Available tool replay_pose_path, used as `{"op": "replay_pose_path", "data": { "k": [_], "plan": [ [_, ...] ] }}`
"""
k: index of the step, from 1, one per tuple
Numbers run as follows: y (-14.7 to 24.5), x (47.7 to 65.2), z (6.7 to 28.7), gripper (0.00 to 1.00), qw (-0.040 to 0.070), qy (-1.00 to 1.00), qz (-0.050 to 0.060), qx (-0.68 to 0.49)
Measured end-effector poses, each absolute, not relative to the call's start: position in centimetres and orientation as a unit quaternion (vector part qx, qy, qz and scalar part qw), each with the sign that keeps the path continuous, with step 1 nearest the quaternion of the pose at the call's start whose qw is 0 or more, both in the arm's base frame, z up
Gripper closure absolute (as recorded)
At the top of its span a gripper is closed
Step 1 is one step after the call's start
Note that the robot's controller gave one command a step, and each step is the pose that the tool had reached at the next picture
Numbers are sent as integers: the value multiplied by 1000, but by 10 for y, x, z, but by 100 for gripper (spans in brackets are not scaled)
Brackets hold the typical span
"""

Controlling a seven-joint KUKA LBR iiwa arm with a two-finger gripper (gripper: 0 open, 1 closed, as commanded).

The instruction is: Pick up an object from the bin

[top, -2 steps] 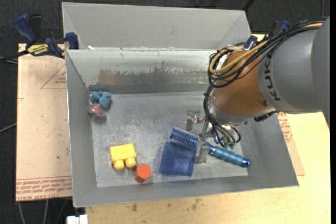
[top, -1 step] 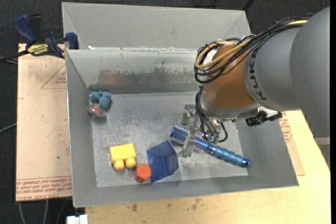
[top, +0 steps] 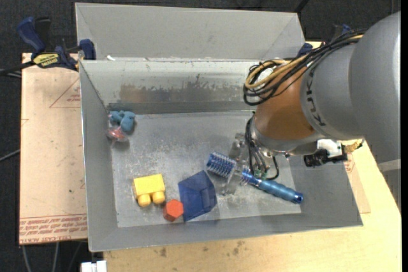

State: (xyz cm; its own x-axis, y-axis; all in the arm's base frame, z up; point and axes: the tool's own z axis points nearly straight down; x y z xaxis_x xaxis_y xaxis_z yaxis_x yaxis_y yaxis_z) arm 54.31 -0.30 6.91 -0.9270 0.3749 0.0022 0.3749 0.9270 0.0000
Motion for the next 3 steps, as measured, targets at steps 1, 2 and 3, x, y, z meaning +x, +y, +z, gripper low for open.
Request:
{"op": "replay_pose_path", "data": {
  "k": [1,2,3],
  "plan": [
    [33,536,69,0,1,-968,-1,-250],
    [32,536,69,100,0,-968,0,-250],
    [32,536,82,100,0,-968,0,-249]
  ]
}}
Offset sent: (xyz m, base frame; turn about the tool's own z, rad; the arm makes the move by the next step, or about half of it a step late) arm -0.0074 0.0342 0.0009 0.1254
